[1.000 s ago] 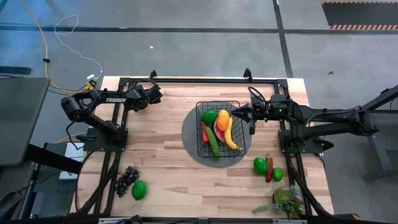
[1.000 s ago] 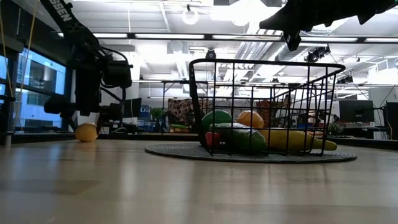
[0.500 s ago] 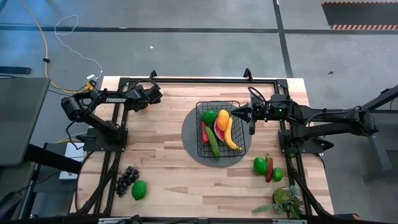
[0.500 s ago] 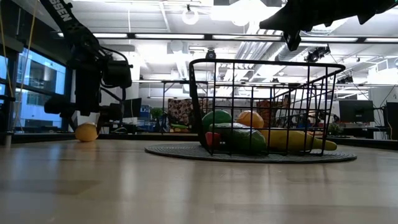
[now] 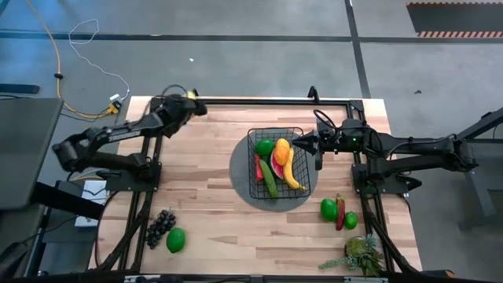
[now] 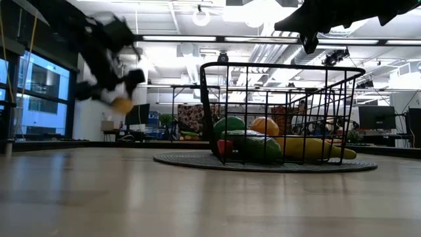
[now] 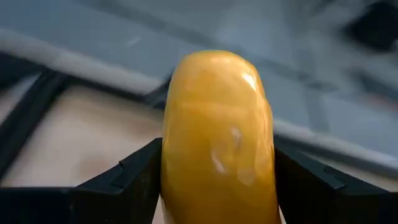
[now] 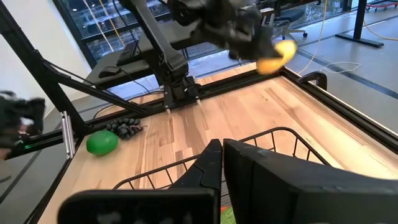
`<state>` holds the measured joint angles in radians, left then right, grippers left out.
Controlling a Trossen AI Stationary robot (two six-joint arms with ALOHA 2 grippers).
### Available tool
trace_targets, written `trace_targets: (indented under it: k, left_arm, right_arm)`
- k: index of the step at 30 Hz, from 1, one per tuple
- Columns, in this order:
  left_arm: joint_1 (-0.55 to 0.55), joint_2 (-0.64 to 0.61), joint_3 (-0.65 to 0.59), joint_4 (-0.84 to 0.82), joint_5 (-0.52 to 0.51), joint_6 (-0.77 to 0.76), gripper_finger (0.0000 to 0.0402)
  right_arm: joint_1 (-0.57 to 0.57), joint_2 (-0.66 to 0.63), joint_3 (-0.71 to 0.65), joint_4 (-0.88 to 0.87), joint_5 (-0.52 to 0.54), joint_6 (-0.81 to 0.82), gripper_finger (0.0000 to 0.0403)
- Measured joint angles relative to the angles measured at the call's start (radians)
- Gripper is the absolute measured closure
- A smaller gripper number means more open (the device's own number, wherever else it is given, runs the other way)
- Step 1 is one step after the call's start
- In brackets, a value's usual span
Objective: Build produce basket
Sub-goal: Put the yellow mango into the black wire basket
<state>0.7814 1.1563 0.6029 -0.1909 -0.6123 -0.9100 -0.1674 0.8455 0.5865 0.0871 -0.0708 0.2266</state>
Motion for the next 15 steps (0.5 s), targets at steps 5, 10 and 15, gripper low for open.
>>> trace_targets:
  k: [5, 10, 15]
  left_arm:
    - [-0.034, -0.161, 0.0, 0.283, 0.178, 0.242, 0.0156]
    - [-0.094, -0.29, 0.002, 0.508, 0.481, 0.388, 0.0156]
    - [-0.17, -0.37, 0.002, 0.554, 0.712, 0.342, 0.0156]
  right_arm:
    - [0.0, 0.0, 0.0, 0.0, 0.0, -0.003, 0.0402]
    - [0.0, 0.0, 0.0, 0.003, 0.0, -0.001, 0.0402]
    - [0.0, 0.0, 0.0, 0.062, 0.0, -0.024, 0.0402]
